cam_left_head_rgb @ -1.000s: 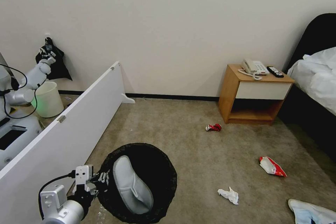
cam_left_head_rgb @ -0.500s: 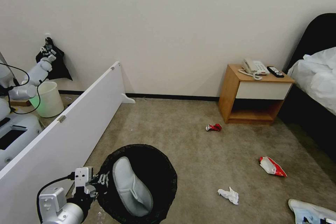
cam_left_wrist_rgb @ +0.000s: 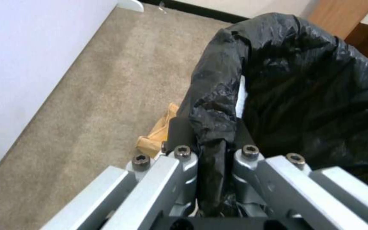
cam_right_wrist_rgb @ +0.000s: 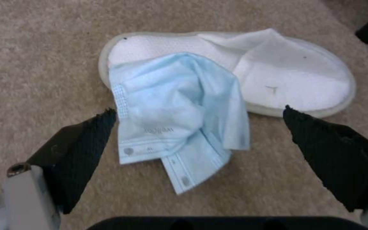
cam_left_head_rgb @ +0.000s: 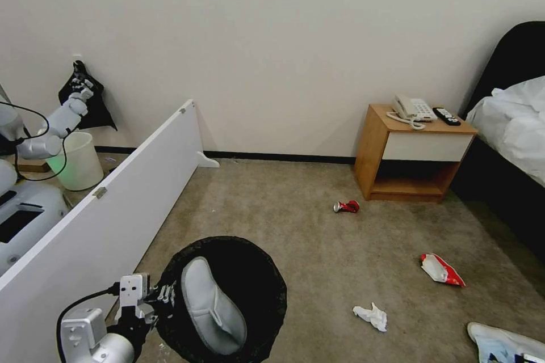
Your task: Pick up the trash bin, then pick up the garbage from the floor and place it into the trash bin.
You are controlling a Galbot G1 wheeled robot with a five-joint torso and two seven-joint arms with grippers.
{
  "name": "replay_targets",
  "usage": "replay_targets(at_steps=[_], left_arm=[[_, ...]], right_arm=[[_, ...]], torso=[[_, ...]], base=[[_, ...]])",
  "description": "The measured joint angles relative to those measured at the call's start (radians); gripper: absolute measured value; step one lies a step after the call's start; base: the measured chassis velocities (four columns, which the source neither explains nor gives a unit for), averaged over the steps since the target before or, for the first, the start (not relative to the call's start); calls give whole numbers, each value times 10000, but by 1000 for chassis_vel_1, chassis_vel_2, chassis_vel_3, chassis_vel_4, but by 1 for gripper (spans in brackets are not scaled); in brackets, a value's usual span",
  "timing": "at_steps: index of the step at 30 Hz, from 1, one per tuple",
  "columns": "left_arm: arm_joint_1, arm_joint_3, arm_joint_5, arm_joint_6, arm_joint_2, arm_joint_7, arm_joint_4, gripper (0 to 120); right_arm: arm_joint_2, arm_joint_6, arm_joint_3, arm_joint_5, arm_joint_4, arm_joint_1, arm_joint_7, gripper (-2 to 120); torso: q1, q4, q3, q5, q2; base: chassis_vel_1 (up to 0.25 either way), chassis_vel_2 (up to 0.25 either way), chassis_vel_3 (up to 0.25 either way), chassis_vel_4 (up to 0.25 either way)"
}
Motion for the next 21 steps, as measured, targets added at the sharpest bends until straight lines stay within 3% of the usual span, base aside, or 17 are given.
replay_targets(at_steps=[21], left_arm=[[90, -60, 21, 4, -36, 0, -23, 4]], right_arm=[[297, 130, -430, -325, -1315, 1420, -78, 100]], torso=[[0, -1, 0, 0, 0]], base=[[0, 0, 0, 0]])
